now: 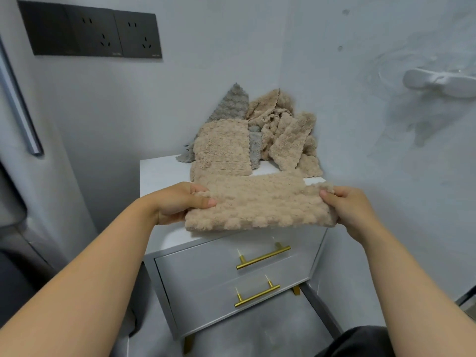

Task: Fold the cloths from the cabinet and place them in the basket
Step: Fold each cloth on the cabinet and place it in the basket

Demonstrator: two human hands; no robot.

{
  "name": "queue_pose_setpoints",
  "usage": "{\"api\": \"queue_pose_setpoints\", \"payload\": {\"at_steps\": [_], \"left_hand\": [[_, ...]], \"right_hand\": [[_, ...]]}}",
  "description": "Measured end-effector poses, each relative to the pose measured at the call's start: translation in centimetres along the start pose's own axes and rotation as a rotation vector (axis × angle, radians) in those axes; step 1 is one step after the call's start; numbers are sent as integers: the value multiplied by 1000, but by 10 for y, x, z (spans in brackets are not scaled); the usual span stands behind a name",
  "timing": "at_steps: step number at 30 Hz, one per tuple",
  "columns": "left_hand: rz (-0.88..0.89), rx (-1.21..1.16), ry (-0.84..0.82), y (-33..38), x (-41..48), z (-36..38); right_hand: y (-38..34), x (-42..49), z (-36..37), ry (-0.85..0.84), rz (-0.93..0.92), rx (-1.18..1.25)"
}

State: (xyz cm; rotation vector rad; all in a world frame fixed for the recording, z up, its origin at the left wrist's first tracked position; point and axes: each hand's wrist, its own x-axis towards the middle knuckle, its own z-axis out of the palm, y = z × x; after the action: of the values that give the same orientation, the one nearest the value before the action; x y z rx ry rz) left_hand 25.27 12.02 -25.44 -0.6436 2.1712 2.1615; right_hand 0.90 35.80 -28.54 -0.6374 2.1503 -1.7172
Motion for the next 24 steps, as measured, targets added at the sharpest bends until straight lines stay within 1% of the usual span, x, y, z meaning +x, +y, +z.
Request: {"api": "queue_pose_setpoints", "payload": {"at_steps": [2, 3, 6, 8, 11, 14, 17, 19, 22, 24], "left_hand": [[-7, 2, 14, 1, 3, -1], [-8, 20, 47, 2, 4, -1], [-2, 95, 221, 1, 13, -9], [13, 93, 321, 1, 18, -15], [33, 96, 421, 3, 23, -24], [52, 92, 499, 4, 32, -31], [79, 118, 601, 5, 45, -34], [109, 234, 686, 3, 56, -33], [118, 564, 825, -1, 69, -31], [110, 839, 915, -5, 73, -27]], "right_hand": [[1, 4, 1, 8, -14, -65], [0, 6, 2, 26, -16, -87], [-6, 11, 9, 67, -61, -143], [-11, 17, 15, 87, -123, -201], [-19, 30, 24, 114, -165, -278], [-26, 45, 35, 109, -172, -298], [-30, 63, 46, 144, -172, -325], [-28, 72, 53, 188, -169, -399], [-19, 76, 63, 255, -144, -600], [-11, 76, 69, 272, -125, -731]]}}
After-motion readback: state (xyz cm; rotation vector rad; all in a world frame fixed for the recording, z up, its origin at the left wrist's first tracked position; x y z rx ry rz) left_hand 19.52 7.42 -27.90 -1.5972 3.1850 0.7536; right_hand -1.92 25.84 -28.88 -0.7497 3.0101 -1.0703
